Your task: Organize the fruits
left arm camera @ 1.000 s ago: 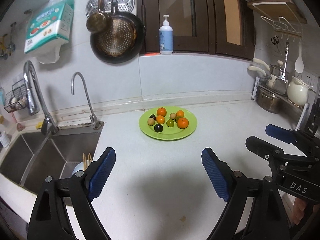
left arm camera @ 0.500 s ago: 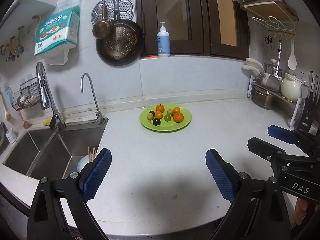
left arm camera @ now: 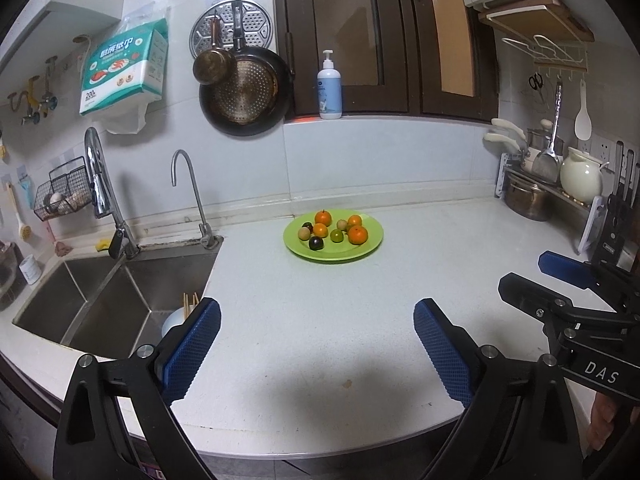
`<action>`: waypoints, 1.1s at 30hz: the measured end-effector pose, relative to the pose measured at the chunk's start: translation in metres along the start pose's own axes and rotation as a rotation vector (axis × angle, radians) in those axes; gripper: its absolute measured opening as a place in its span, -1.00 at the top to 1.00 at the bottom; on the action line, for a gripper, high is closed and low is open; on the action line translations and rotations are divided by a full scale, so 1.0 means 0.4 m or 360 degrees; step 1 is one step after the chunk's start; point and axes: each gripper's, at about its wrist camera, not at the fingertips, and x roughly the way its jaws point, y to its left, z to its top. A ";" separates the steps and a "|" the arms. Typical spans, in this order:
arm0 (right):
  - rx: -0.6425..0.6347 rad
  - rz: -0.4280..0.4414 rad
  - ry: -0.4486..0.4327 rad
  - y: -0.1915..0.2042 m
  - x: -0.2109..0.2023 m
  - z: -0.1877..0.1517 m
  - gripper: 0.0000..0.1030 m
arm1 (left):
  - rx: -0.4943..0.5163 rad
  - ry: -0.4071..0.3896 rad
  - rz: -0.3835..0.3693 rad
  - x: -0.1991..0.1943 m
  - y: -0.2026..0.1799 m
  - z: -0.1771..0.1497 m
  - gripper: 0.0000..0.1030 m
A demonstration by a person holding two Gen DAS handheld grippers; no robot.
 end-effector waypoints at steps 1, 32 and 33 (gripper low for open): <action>-0.0001 -0.0001 -0.0001 0.000 -0.003 -0.001 -0.30 | 0.0000 -0.0004 0.0003 -0.003 -0.001 -0.001 -0.97; -0.0015 0.0023 0.0000 0.006 -0.017 -0.006 -0.30 | -0.0018 -0.0013 0.0029 -0.022 0.007 -0.018 -1.00; -0.0017 0.0023 0.0000 0.005 -0.014 -0.006 -0.30 | -0.0019 -0.0014 0.0028 -0.022 0.008 -0.018 -1.00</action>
